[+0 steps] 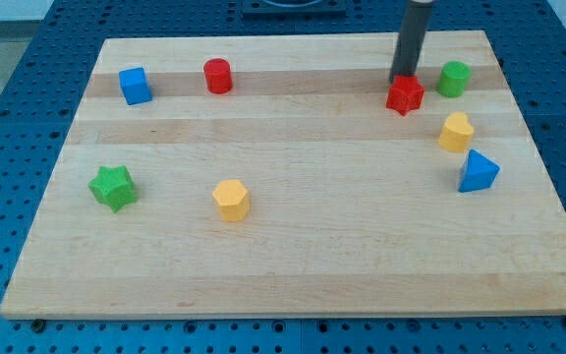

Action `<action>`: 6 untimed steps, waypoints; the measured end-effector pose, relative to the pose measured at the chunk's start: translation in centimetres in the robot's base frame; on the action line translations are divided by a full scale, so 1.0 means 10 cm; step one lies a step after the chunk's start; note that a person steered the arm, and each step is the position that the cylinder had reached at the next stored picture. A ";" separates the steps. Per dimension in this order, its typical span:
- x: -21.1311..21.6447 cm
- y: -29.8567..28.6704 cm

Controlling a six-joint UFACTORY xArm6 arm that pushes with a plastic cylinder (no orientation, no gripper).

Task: Slide red star to the yellow heart

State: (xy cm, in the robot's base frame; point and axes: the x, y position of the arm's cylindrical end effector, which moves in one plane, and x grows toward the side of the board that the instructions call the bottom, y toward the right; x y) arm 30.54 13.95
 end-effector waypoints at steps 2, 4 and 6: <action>0.33 -0.02; 0.15 -0.31; 0.72 -0.45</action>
